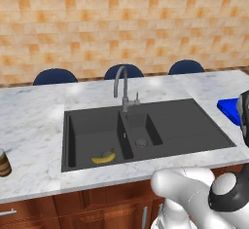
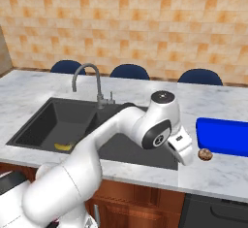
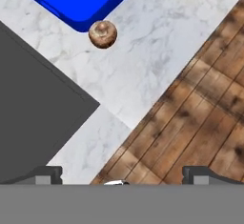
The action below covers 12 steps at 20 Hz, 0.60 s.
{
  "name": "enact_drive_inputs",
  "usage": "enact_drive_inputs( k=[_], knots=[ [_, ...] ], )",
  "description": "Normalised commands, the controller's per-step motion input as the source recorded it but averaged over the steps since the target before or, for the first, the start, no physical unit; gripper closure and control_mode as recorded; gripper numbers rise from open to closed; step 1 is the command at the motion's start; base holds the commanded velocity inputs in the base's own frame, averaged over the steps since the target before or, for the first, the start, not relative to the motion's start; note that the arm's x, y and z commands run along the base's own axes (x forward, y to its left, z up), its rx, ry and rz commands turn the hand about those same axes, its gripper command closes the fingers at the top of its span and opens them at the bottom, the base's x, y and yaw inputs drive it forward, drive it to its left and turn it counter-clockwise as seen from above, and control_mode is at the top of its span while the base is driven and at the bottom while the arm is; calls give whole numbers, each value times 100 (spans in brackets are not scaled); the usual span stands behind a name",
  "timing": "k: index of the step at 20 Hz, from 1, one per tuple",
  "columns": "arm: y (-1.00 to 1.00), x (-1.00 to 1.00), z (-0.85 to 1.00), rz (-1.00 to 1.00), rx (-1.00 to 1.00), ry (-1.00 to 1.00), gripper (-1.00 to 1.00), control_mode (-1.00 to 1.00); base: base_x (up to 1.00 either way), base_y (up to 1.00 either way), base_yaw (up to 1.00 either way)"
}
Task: Pick up all produce items and place them in the sink. Turn on the sink faucet to wash them. Then turn the sink off and put them in the tray.
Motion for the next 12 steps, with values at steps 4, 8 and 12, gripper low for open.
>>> enact_drive_inputs(
  k=[4,8,12],
  knots=[
    [-58,30,-45,0,2,9,-100,-100,0,0,0],
    [-38,32,-40,0,4,8,-100,-100,0,0,0],
    [-14,44,-24,0,4,4,-100,-100,0,0,0]
  ],
)
